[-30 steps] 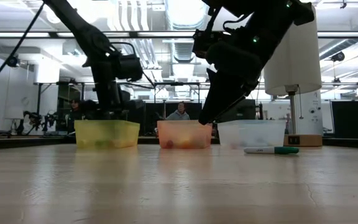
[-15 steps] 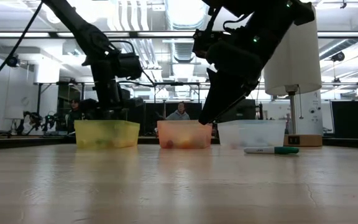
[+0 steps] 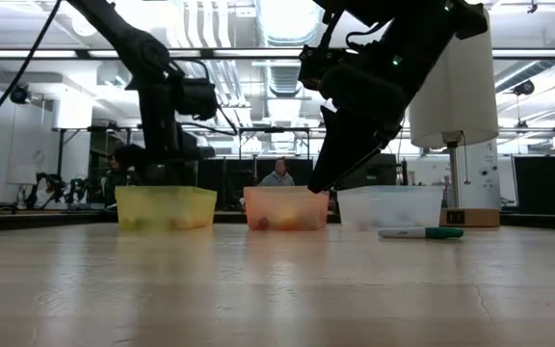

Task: Pick & Place Markers
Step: Put the pink expo dry erase marker into the yellow bin

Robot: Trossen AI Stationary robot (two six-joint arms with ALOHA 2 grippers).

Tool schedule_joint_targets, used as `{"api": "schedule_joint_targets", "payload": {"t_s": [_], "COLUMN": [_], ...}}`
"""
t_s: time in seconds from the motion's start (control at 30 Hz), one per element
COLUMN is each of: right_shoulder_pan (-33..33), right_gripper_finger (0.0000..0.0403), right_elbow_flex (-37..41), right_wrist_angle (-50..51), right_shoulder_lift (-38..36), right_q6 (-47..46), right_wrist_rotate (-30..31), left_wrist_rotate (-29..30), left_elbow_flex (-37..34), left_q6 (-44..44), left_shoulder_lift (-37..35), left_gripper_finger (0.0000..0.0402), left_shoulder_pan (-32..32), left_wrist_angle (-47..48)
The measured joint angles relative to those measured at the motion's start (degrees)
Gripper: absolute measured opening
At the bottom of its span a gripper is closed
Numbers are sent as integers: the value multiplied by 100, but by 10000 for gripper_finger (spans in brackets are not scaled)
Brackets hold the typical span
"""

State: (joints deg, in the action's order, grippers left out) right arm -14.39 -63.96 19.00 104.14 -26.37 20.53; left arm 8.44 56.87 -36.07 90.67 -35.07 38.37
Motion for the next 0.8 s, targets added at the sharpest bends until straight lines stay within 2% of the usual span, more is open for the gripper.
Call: {"api": "schedule_joint_targets", "payload": {"t_s": [0.1, 0.3, 0.47, 0.63, 0.8], "right_shoulder_pan": [1, 2, 2, 2, 2], "right_gripper_finger": [242, 247, 243, 244, 247], "right_elbow_flex": [0, 0, 0, 27, 104], "right_wrist_angle": [0, -15, -24, -45, -77], "right_shoulder_lift": [0, 0, 0, 0, 0], "right_q6": [0, 0, 0, 0, 1], "right_wrist_rotate": [2, 2, 2, 2, 4], "left_wrist_rotate": [1, -6, -22, -27, -91], "left_elbow_flex": [140, 327, 219, -269, -792], "left_q6": [10, -34, -535, -1396, -2676], "left_shoulder_lift": [-153, -801, -1505, -2104, -2422], "left_gripper_finger": [165, 165, 165, 165, 165], "left_shoulder_pan": [52, 193, 499, 1304, 2520], "left_wrist_angle": [506, 895, 1545, 1886, 1867]}}
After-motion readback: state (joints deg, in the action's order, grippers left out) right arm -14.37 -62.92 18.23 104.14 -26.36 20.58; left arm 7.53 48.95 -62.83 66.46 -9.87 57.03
